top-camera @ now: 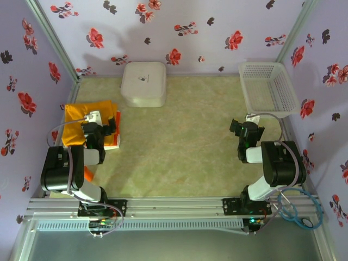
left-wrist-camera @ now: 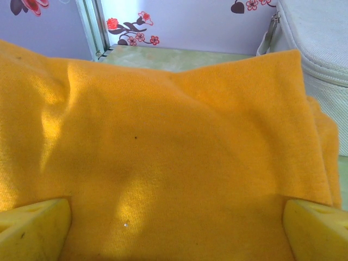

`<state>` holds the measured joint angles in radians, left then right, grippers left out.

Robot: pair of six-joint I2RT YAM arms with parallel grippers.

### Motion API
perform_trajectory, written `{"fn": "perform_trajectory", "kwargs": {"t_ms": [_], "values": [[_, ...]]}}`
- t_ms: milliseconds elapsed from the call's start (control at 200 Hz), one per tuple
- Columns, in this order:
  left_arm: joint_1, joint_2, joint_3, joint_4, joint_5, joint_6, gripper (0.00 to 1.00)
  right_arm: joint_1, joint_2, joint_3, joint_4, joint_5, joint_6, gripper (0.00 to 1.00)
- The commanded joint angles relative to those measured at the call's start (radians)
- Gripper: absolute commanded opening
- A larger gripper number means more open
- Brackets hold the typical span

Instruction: Fold and stack the t-shirts

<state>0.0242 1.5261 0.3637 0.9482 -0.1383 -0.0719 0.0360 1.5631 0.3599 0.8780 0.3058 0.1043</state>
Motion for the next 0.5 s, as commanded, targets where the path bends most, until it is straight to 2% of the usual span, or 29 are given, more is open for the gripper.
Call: {"fn": "perform_trajectory", "kwargs": {"t_ms": [0, 245, 340, 495], "values": [[-0.01, 0.016, 0.011, -0.028, -0.009, 0.014, 1.0, -0.004, -0.005, 0.013, 0.032, -0.009, 0.009, 0.99], [-0.01, 0.017, 0.012, -0.028, -0.009, 0.014, 1.0, -0.004, -0.006, 0.015, 0.029, -0.012, 0.008, 0.99], [-0.01, 0.017, 0.012, -0.029, -0.008, 0.014, 1.0, -0.005, 0.0, 0.033, 0.0, -0.099, -0.018, 0.99], [-0.01, 0.016, 0.011, -0.028, -0.009, 0.014, 1.0, -0.007, -0.005, 0.029, 0.008, -0.102, -0.018, 0.99]]}}
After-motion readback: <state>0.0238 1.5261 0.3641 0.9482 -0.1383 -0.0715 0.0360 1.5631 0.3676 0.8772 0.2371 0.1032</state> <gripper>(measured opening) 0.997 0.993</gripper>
